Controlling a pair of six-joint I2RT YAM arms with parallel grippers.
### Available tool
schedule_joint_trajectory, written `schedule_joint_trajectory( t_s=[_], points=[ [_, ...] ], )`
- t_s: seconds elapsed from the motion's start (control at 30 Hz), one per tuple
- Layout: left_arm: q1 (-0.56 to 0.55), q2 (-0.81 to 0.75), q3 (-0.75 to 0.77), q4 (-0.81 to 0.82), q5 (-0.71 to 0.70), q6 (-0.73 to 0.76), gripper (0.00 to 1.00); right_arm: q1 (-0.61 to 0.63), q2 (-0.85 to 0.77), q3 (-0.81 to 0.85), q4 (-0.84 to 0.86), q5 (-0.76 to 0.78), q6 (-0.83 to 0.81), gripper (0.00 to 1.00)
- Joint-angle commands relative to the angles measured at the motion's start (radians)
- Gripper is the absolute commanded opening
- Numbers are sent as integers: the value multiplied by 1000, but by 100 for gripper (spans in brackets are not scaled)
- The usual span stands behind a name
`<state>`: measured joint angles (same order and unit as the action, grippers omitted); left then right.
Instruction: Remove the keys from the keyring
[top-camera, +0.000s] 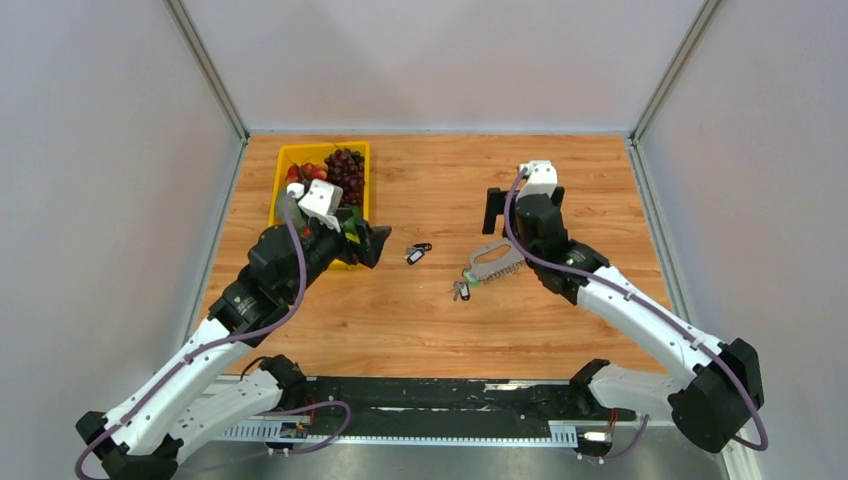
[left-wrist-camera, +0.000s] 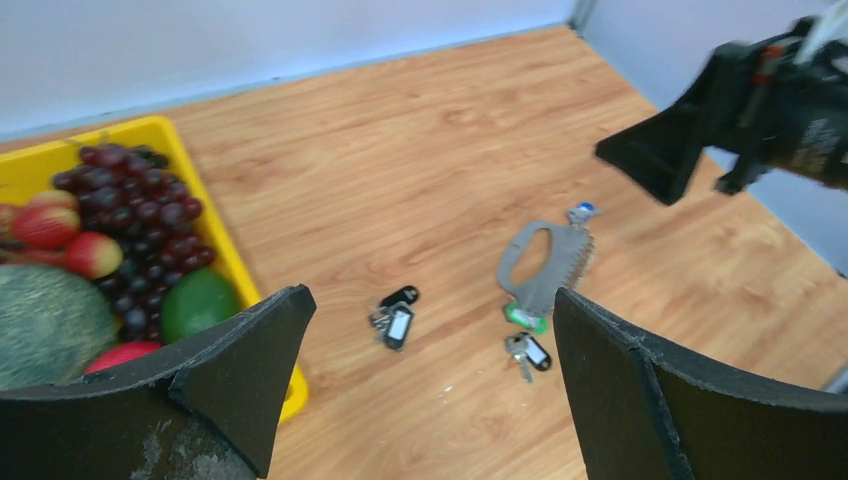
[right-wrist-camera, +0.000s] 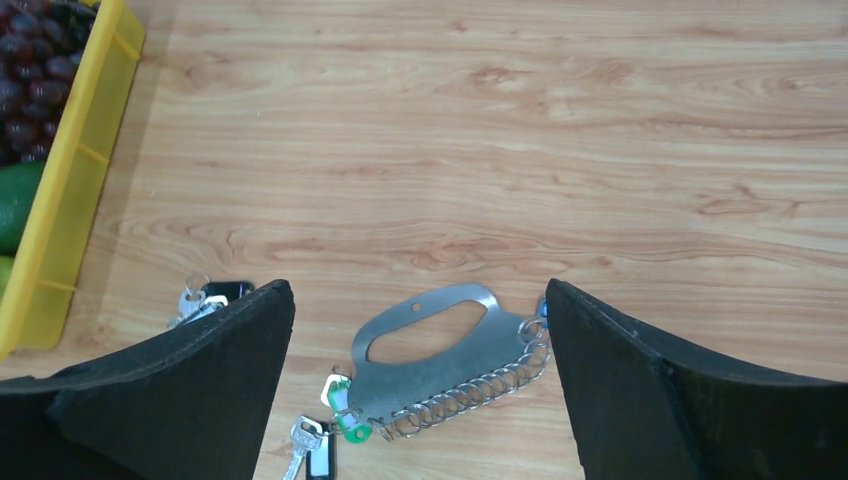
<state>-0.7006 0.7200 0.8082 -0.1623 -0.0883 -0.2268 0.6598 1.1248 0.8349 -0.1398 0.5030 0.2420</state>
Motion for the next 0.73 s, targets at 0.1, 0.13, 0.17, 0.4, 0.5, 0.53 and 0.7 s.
schedule_joint_trajectory(
  t_s=[0.1,0.13,0.17,0.4,0.5,0.53,0.7],
  points=[
    [1,110,177,-286,-334,-166,100,-24,-43,240,-223,41,36,100],
    [0,106,178,-290,-368,-181,100,-25,-86,244,-210,45,30,100],
    [0,101,181,-289,-407,-193,100,-24,-119,247,-199,52,23,100],
    [1,-44,199,-214,-522,-201,100,-25,-303,300,-127,133,-142,99],
    [0,-80,279,-191,-528,-180,100,-25,-341,380,-119,133,-215,98],
    [0,-85,290,-162,-503,-167,100,-25,-349,405,-116,130,-228,98],
    [1,-64,354,-112,-464,-89,100,-25,-379,460,-106,107,-265,99]
  ],
)
